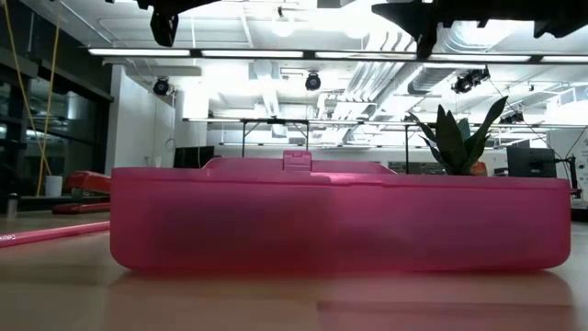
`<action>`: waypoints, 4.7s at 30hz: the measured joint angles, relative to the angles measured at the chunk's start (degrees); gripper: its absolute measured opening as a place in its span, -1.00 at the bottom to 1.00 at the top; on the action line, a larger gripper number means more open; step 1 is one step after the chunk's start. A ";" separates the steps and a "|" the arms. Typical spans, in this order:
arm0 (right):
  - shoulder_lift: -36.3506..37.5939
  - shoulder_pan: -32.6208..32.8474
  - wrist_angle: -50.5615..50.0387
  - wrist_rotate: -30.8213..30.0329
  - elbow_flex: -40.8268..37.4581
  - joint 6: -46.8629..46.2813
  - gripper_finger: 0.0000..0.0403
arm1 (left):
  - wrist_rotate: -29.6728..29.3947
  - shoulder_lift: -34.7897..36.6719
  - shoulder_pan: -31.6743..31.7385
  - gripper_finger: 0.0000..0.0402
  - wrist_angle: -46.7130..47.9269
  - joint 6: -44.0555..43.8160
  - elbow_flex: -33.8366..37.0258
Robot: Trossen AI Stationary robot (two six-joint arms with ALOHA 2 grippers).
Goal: Pack school essentials
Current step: Put the pink pencil into the pink supply box
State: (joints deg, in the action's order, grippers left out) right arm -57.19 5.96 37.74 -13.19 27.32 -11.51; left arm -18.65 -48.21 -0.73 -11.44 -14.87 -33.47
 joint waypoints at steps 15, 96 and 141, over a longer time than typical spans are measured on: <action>0.00 0.00 -2.13 0.10 0.42 -1.07 -0.15 | 0.21 -1.50 -2.82 -0.51 12.79 -3.23 -6.27; -0.02 0.01 -20.84 -1.26 0.47 -12.46 -1.00 | -17.35 -22.66 -28.16 -1.00 62.09 -50.63 -20.59; -11.96 1.73 -5.22 6.72 10.59 -14.87 -0.59 | -2.46 -20.98 -8.26 -1.00 -28.46 -9.03 1.43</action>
State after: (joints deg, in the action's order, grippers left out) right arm -69.15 7.68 32.53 -6.47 37.92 -26.38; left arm -21.11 -69.19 -8.99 -39.90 -23.90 -32.04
